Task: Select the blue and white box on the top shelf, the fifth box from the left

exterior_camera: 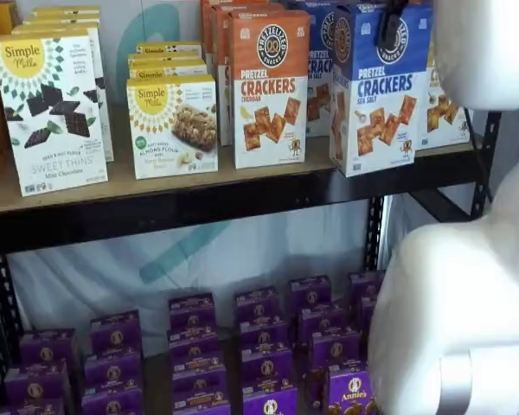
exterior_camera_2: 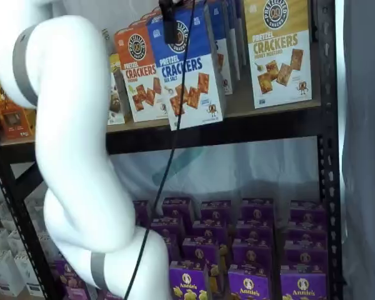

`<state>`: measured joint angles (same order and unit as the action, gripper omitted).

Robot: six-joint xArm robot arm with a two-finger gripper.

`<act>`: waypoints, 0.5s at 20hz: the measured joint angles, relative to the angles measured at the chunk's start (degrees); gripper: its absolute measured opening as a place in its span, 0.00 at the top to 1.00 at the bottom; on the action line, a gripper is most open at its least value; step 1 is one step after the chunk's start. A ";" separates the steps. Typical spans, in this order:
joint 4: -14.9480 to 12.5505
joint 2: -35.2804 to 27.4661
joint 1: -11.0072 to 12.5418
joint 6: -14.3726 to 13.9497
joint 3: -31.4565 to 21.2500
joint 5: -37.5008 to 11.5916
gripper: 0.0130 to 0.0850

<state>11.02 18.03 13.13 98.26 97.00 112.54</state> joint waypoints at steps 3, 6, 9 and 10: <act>-0.19 2.94 0.35 0.38 -2.64 0.43 0.33; -0.80 6.12 0.47 0.78 -5.86 0.48 0.33; -1.23 9.08 0.64 1.14 -8.99 0.46 0.33; -1.34 9.99 0.71 1.26 -9.93 0.52 0.33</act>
<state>9.68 28.02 13.84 99.52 87.07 113.06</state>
